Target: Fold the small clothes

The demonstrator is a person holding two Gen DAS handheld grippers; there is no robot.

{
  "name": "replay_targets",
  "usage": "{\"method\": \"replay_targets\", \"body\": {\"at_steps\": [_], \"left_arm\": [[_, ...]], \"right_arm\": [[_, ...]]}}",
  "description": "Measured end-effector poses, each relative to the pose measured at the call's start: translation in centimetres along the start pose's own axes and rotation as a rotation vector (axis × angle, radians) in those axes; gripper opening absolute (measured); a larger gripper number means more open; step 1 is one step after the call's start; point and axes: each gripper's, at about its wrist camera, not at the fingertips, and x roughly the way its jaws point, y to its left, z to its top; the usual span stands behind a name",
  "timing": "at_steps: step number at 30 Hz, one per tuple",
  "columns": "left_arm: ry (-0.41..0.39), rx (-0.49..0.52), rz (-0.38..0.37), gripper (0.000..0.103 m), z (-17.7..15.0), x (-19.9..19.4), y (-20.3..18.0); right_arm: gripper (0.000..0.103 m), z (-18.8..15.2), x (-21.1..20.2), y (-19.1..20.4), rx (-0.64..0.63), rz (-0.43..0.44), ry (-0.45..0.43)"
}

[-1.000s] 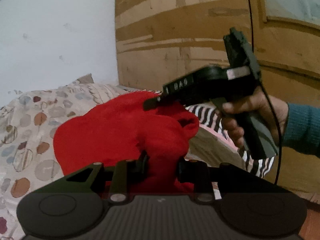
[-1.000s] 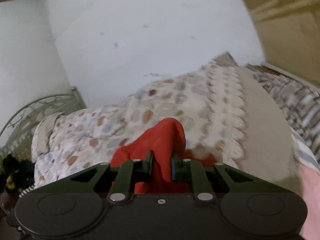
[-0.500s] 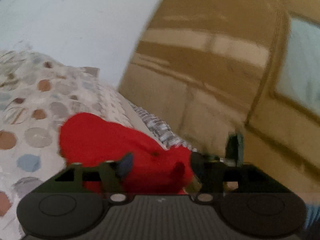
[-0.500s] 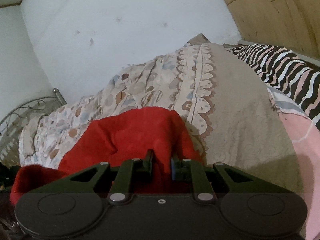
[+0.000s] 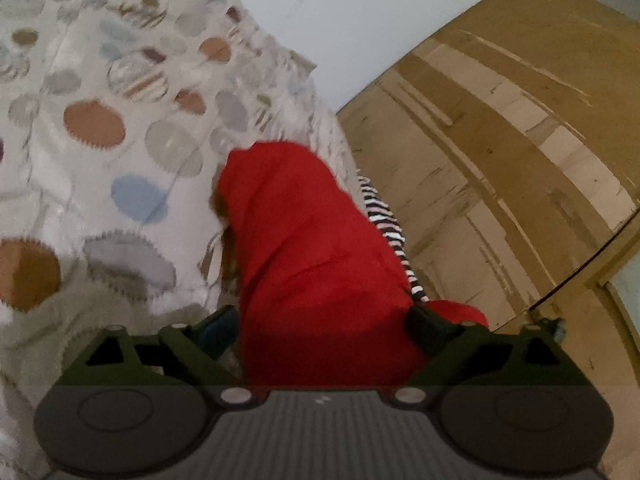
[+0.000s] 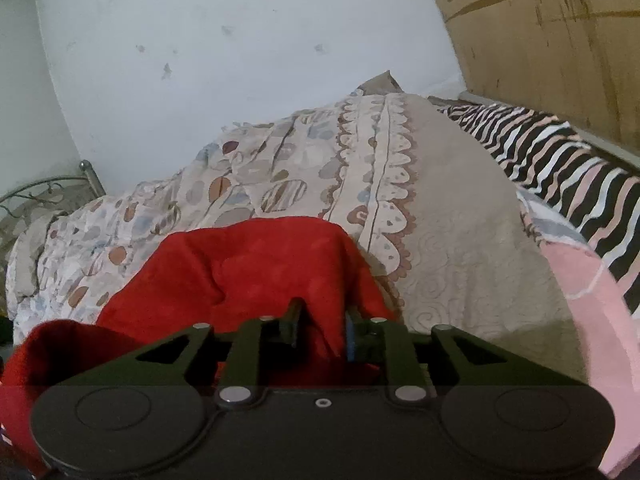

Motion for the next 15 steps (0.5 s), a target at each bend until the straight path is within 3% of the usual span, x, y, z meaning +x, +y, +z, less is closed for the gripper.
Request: {"method": "replay_targets", "body": {"at_steps": [2,4,10,15], "left_arm": [[0.013,0.011,0.012,0.096,-0.1,-0.1,0.0],[0.015,0.049,0.034,0.096,-0.3,-0.1,-0.2],[0.021,0.121,0.074,0.096,-1.5,-0.7,-1.6],[0.007,0.177,0.104,0.096,-1.8,-1.0,-2.4]], "right_arm": [[0.043,0.6,-0.9,0.5,-0.008,-0.020,-0.013],[0.069,1.2,-2.1,0.9,0.005,-0.024,-0.043],[0.099,1.7,-6.2,2.9,0.024,0.088,-0.084],[0.102,0.4,-7.2,4.9,-0.063,0.126,-0.022]]}}
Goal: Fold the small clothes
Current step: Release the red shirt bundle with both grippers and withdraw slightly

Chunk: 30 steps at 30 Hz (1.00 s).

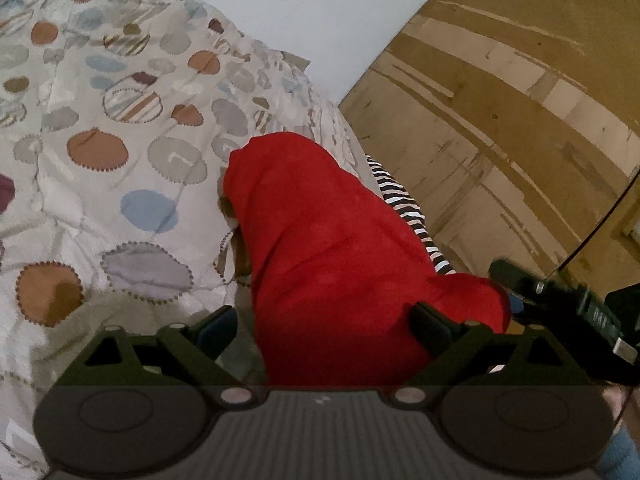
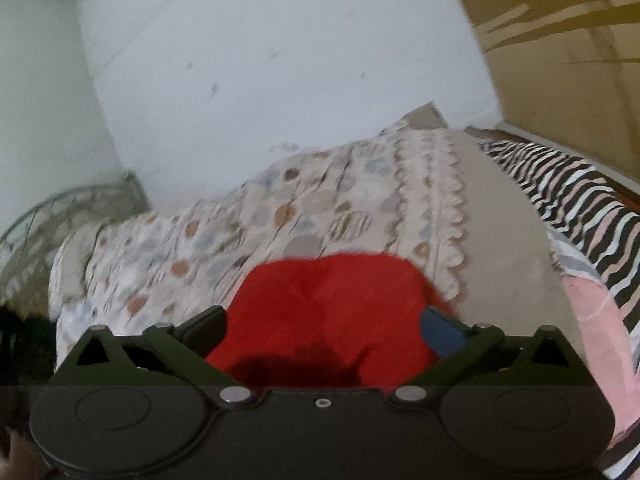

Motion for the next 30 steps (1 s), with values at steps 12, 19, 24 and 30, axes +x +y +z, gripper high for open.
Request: {"method": "replay_targets", "body": {"at_steps": [12,19,24,30], "left_arm": [[-0.069,0.045,-0.018,0.101,0.1,-1.1,-0.5],[-0.026,0.017,-0.015,0.103,-0.2,0.6,-0.2],[-0.009,0.016,-0.016,0.103,-0.3,0.8,0.0],[-0.009,0.019,-0.014,0.103,-0.4,0.9,0.0]], "right_arm": [[0.102,-6.6,0.6,0.1,-0.148,-0.141,0.043],[0.103,-5.4,-1.2,-1.9,-0.059,-0.052,-0.032],[0.103,-2.9,-1.3,-4.5,0.082,-0.064,-0.091],[0.103,-1.3,4.8,-7.9,0.250,-0.039,-0.014]]}}
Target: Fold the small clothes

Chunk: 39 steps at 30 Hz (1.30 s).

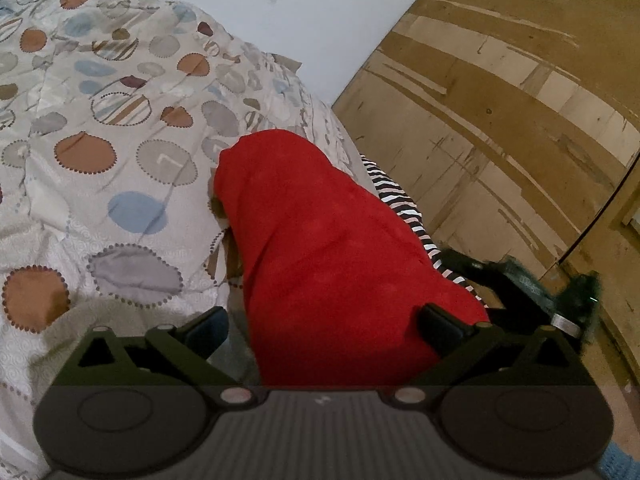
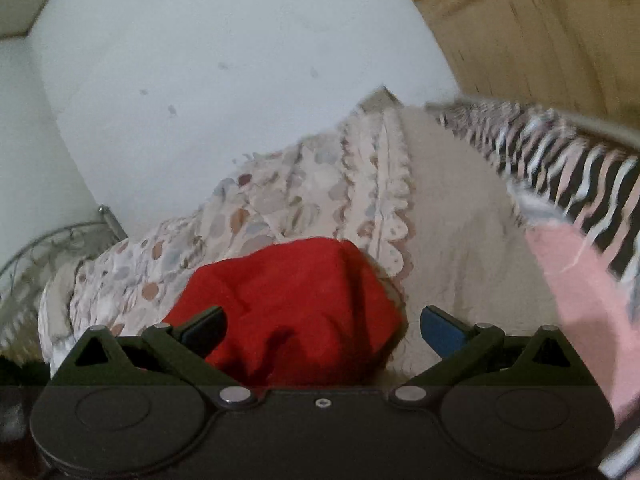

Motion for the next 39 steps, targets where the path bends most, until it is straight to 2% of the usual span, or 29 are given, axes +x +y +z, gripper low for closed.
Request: {"method": "replay_targets", "body": {"at_steps": [5,8,12,24,34,39], "left_arm": [[-0.003,0.000,0.000,0.103,0.0,0.0,0.0],[0.000,-0.003,-0.003,0.103,0.0,0.1,0.0],[0.004,-0.009,-0.007,0.103,0.1,0.2,0.0],[0.011,-0.025,-0.013,0.103,0.1,0.2,0.2],[0.079,-0.198,-0.109,0.103,0.6,2.0,2.4],[0.147,-0.310,-0.182,0.103,0.9,4.4,3.8]], "right_arm": [[0.102,-1.0,3.1,-0.1,-0.021,0.000,0.031],[0.103,-2.0,3.2,-0.2,-0.055,0.006,0.009],[0.103,-2.3,3.2,-1.0,-0.022,0.030,-0.001],[0.102,-2.7,3.1,-0.6,-0.049,0.014,-0.023],[0.101,-2.8,2.9,-0.6,-0.046,0.022,-0.033],[0.098,-1.7,2.6,-1.1,0.029,0.093,-0.011]]}}
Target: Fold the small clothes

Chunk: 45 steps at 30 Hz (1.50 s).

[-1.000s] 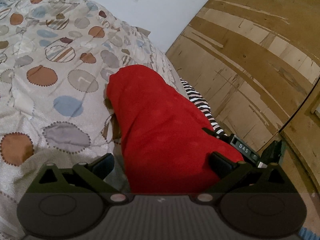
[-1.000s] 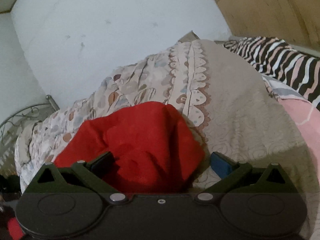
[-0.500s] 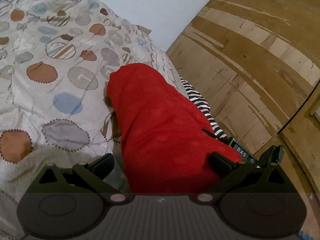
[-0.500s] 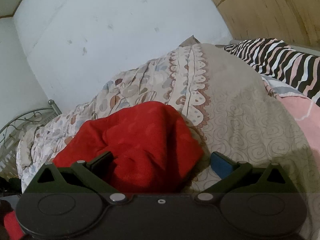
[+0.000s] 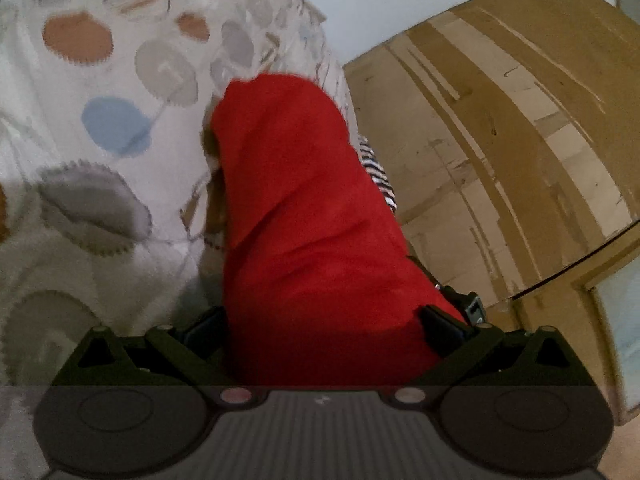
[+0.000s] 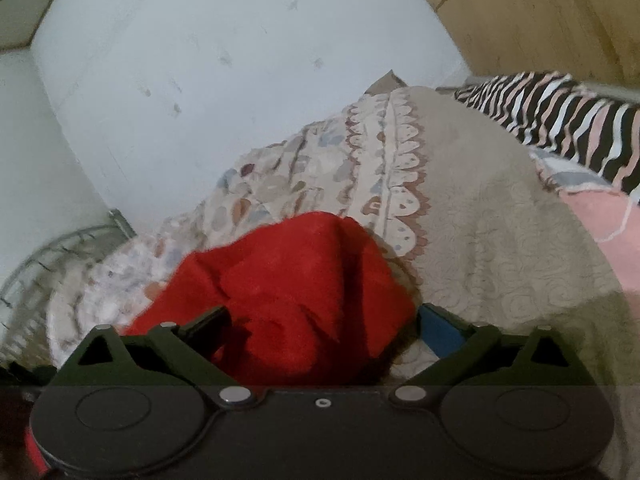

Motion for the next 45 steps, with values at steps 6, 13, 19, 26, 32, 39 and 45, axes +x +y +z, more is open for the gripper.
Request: {"method": "replay_targets", "body": {"at_steps": [6,13,19,26,32,39,45], "left_arm": [[0.002,0.026,0.007,0.103,-0.2,1.1,-0.1],[0.059,0.100,0.017,0.098,0.7,2.7,-1.3],[0.075,0.133,0.035,0.081,1.4,2.1,-2.4],[0.044,0.150,0.014,0.069,2.7,0.5,-3.6],[-0.029,0.239,0.045,0.068,5.1,-2.6,-5.2],[-0.138,0.333,0.164,0.068,9.1,-6.7,-5.6],[-0.155,0.313,0.253,0.069,11.2,-8.5,-2.4]], "right_arm": [[0.090,-1.2,0.2,0.3,-0.048,-0.028,-0.019],[0.040,-0.9,-0.1,2.2,-0.136,-0.003,-0.014],[0.032,0.0,-0.6,4.8,-0.226,-0.008,-0.007],[0.030,0.7,-1.5,9.9,-0.342,0.055,-0.071],[0.029,2.0,-0.3,13.1,-0.358,0.119,-0.132],[0.029,3.1,5.2,16.8,-0.318,0.195,-0.176],[0.029,2.4,10.8,18.8,-0.290,0.217,-0.121]]}}
